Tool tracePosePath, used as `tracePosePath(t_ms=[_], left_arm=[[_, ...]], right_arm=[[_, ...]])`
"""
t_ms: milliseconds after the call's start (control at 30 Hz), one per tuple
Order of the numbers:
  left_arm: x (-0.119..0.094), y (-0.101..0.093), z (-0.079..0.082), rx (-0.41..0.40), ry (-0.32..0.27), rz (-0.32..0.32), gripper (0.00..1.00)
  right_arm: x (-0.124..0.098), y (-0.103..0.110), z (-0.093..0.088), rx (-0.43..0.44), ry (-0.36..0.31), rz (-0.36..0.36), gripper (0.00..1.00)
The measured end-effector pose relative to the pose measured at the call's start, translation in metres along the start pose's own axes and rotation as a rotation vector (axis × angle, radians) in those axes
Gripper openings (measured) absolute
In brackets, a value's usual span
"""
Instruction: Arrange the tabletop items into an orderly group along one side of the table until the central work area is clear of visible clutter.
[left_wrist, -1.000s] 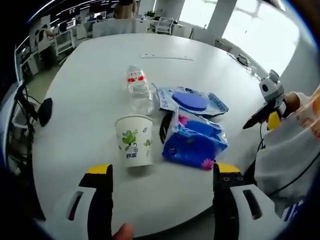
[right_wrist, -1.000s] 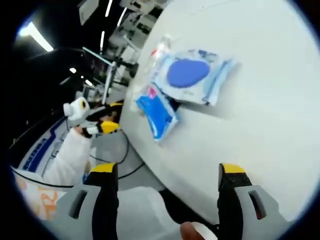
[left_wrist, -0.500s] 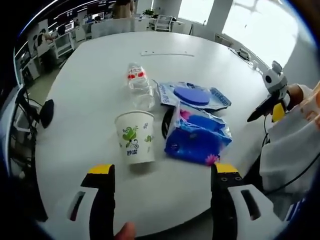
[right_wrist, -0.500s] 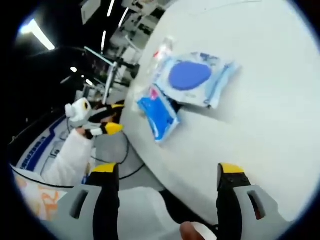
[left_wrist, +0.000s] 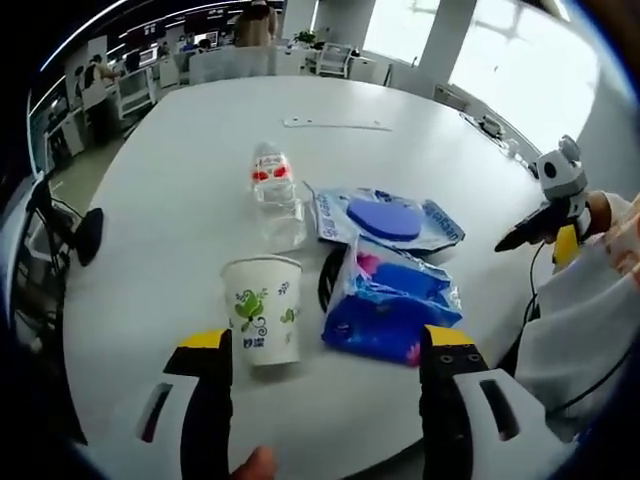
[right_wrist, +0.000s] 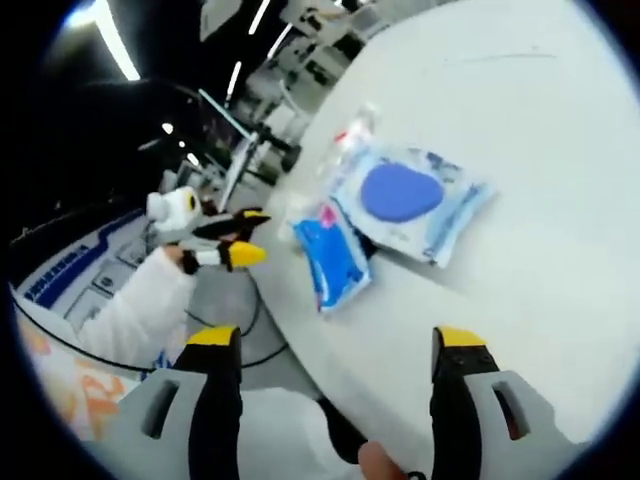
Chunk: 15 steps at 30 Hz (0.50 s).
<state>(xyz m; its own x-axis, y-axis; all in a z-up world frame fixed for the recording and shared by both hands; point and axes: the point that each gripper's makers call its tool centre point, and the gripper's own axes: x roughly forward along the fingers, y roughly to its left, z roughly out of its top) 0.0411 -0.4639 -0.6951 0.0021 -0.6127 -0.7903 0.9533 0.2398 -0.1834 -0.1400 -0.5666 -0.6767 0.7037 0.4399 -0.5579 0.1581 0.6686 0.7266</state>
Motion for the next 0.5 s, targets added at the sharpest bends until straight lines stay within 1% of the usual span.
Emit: tracePosePath(t_ms=[67, 167, 233, 467, 500], left_arm=[[0.002, -0.002, 0.0, 0.006, 0.006, -0.005, 0.78], [0.003, -0.001, 0.001, 0.003, 0.003, -0.006, 0.78], [0.003, -0.001, 0.003, 0.0, -0.003, -0.006, 0.78], [0.0, 0.003, 0.008, -0.007, -0.028, 0.005, 0.79], [0.0, 0.003, 0.008, -0.008, -0.028, 0.005, 0.79]], right_arm=[[-0.001, -0.001, 0.007, -0.051, -0.028, -0.015, 0.78], [-0.004, -0.001, 0.014, -0.143, -0.041, -0.043, 0.78], [-0.005, -0.001, 0.016, -0.182, -0.045, -0.057, 0.79], [-0.005, 0.001, 0.023, -0.377, -0.069, -0.115, 0.82], [-0.005, 0.002, 0.024, -0.392, -0.073, -0.117, 0.83]])
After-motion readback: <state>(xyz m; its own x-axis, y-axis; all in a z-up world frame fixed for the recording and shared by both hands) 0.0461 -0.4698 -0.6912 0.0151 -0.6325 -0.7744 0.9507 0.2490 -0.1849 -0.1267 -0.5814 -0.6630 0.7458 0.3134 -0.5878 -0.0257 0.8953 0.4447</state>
